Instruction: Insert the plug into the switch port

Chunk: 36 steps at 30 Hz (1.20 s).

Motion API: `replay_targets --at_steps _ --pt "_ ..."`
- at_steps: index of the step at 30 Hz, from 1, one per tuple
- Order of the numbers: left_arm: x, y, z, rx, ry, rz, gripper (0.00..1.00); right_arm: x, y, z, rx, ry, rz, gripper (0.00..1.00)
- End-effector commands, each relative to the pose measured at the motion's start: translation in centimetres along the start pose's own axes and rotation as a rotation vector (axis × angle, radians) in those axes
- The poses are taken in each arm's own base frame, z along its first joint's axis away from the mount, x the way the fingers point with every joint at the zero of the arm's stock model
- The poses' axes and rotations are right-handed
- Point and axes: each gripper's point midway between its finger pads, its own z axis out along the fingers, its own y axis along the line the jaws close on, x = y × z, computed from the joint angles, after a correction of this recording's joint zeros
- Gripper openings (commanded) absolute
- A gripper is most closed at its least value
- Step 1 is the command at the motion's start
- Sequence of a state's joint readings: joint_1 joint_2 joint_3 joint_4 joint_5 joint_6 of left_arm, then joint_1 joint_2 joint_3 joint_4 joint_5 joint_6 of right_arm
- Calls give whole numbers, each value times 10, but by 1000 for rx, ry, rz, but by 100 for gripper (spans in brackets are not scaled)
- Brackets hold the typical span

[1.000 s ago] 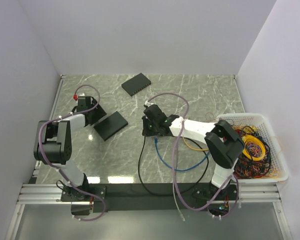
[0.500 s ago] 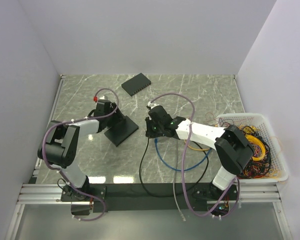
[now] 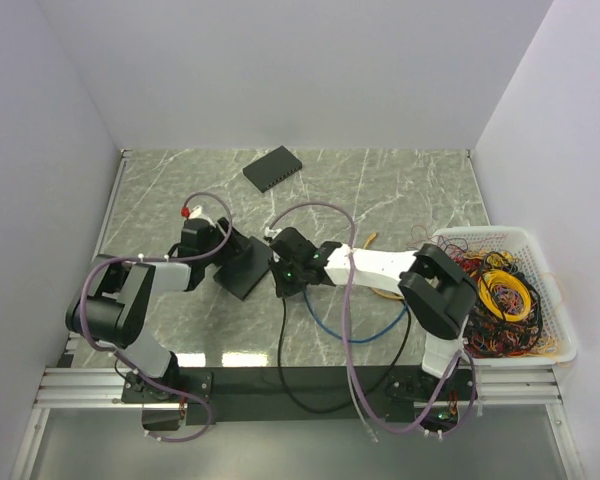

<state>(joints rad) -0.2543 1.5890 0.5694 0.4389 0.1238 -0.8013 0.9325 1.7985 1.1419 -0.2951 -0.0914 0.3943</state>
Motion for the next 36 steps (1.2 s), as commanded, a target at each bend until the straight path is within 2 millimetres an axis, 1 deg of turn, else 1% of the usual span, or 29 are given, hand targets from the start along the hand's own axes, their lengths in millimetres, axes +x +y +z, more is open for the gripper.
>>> replay_targets --at_steps 1,3,4,5,6,7,9,10,11,13,15,20,24,25,27,28,30,31,32,33,34,36 --pt "0 -30 -2 202 -4 -14 66 -13 1 5 11 13 -38 0" --pt "4 -36 -1 257 8 0 66 -9 -3 13 32 48 -48 0" --pt "6 -36 -1 270 13 15 66 -14 0 14 30 45 -54 0" --pt "9 -37 -1 284 22 22 66 -13 0 16 30 56 -56 0" --pt "8 -38 -1 296 14 30 66 -11 -2 20 34 69 -59 0" --pt "8 -39 -1 303 13 36 66 -16 1 21 29 64 -63 0" --pt "9 -41 -2 322 15 44 66 -14 -1 26 38 84 -64 0" --pt "7 -43 -2 336 9 52 66 -19 1 27 35 77 -67 0" --pt "9 -44 -2 341 13 59 66 -18 1 27 41 85 -70 0" --pt "10 -41 2 332 19 65 65 -21 1 29 47 84 -74 0" --pt "14 -39 4 336 29 68 65 -19 -2 32 56 95 -74 0" --pt "23 -41 5 380 58 83 63 -17 -2 36 60 114 -70 0" --pt "30 -37 4 388 75 115 63 -20 -3 37 69 115 -67 0" --pt "32 -36 6 384 78 127 62 -24 0 37 67 108 -69 0" --pt "36 -33 8 380 91 138 61 -27 -3 36 86 103 -65 0" --pt "38 -34 8 386 95 154 61 -33 -2 36 91 91 -66 0" --pt "43 -30 12 371 109 158 60 -37 -5 36 115 82 -74 0" --pt "45 -31 13 375 114 166 60 -45 -4 34 120 66 -76 0" --pt "46 -30 14 371 121 164 59 -46 -5 34 128 71 -78 0" --pt "48 -27 16 363 128 159 59 -49 -7 33 148 62 -84 0" --pt "48 -28 17 365 132 159 58 -57 -8 31 169 39 -87 0" --pt "51 -26 18 359 140 158 57 -62 -11 30 189 30 -88 0"
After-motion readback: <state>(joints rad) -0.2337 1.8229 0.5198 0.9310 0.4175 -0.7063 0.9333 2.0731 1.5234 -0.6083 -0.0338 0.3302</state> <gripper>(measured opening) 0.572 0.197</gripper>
